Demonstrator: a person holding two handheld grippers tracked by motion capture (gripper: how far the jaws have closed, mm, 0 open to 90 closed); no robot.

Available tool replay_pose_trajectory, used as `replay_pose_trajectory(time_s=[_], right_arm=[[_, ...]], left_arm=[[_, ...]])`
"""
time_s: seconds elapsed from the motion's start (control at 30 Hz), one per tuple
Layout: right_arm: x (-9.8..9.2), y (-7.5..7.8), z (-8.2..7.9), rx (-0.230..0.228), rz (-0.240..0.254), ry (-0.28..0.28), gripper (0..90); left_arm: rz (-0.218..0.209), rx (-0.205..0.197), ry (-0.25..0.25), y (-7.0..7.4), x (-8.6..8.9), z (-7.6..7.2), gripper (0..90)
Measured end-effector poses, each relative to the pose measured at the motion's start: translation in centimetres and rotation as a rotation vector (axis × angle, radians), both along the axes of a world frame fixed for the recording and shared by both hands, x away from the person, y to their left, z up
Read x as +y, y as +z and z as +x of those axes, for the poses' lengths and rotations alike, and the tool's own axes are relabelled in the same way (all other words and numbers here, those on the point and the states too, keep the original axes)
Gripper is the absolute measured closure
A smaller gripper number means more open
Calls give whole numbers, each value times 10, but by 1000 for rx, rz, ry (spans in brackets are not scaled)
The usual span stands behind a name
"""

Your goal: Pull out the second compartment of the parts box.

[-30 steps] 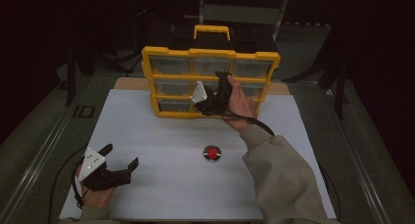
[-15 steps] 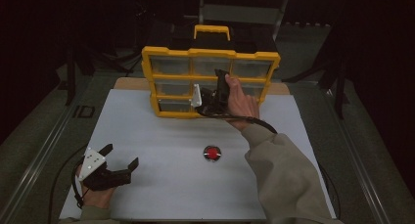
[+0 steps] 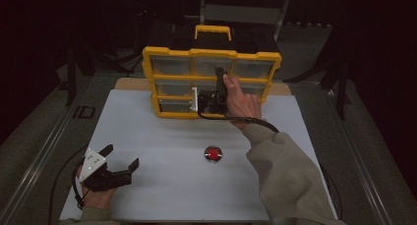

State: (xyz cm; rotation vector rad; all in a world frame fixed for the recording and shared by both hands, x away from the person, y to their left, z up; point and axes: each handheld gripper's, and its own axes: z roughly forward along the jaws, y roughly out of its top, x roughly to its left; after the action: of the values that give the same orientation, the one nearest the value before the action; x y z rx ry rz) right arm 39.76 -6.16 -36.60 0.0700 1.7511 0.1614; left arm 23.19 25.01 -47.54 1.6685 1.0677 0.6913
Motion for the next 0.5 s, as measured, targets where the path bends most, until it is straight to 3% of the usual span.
replay_pose_trajectory(time_s=[0.5], right_arm=[[-1, 11, 6, -155, -18, -14, 107]], left_arm=[[-1, 3, 1, 0, 0, 0, 0]])
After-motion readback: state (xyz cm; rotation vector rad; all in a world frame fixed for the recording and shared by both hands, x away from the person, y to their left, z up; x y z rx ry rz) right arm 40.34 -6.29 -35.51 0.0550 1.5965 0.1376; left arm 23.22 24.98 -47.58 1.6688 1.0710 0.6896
